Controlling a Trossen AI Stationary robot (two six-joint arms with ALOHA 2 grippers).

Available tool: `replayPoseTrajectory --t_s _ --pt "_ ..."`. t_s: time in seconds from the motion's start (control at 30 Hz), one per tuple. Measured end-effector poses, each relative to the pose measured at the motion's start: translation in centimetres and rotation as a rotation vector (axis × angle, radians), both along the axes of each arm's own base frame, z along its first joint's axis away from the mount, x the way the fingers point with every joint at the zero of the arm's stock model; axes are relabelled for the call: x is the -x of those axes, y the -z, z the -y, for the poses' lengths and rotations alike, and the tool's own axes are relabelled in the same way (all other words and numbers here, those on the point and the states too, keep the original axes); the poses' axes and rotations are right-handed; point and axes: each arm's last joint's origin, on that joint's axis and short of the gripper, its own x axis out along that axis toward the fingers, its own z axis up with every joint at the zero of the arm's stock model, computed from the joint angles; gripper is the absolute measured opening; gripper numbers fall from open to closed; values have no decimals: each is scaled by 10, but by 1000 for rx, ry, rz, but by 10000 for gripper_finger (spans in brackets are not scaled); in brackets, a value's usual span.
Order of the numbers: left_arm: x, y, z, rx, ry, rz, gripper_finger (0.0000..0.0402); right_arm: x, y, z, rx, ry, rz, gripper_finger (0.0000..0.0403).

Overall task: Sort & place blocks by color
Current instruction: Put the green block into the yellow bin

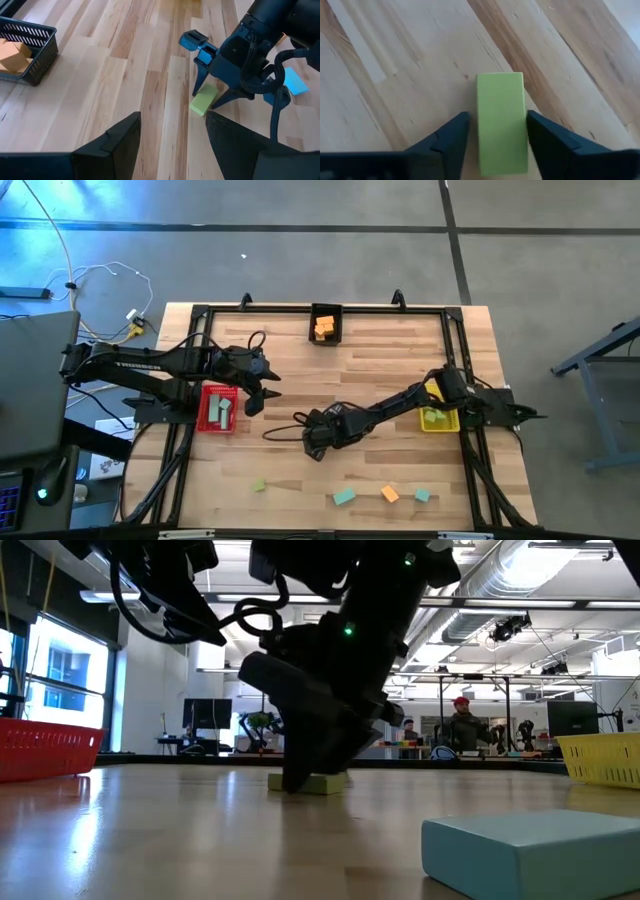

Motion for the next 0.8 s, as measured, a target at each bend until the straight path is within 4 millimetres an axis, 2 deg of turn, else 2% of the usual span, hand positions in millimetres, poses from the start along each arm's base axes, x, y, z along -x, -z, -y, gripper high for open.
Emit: replayPoseTrajectory --t_s 0.17,0.37,0.8 --pt "0 0 0 0 0 -1 209 1 1 -2 -6 15 -1 99" --pt "0 0 0 0 0 -2 209 7 -2 -10 45 62 8 97" --pt "0 0 0 1 0 -5 209 56 -23 -16 244 336 -165 97"
